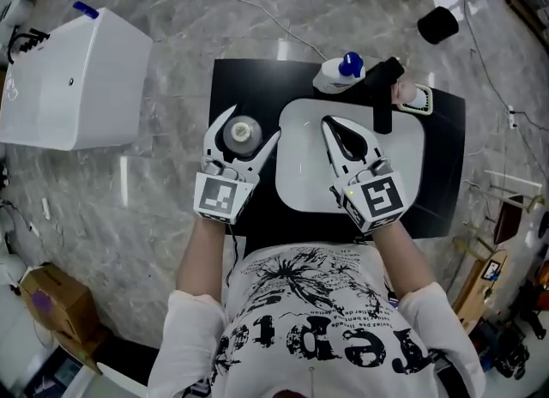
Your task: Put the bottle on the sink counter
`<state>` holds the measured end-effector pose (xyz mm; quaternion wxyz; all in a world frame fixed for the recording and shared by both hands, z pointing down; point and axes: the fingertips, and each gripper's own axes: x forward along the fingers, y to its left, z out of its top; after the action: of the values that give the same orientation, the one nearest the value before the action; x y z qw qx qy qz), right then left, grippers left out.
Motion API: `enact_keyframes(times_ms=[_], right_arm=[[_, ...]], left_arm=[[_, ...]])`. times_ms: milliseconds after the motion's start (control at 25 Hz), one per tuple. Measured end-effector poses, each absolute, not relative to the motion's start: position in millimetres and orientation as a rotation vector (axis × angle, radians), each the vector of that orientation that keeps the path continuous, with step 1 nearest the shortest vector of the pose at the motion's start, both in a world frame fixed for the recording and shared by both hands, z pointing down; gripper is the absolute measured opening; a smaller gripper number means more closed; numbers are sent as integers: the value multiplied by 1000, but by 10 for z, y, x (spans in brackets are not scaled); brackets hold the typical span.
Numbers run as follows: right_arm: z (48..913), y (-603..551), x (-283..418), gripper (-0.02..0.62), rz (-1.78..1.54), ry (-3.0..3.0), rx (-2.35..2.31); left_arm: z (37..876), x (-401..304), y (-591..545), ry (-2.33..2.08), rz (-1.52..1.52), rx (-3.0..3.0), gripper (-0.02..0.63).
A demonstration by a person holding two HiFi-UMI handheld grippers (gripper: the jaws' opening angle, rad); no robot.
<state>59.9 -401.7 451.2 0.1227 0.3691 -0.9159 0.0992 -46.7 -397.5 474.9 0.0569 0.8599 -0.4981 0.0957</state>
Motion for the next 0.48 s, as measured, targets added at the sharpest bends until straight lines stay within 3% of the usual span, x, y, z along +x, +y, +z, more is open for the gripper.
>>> enact_keyframes(times_ms=[480], right_arm=[[5442,-4916,224,15,412,-2640,968]], left_arm=[[5811,-701,-5246,-1497,404,2491,347]])
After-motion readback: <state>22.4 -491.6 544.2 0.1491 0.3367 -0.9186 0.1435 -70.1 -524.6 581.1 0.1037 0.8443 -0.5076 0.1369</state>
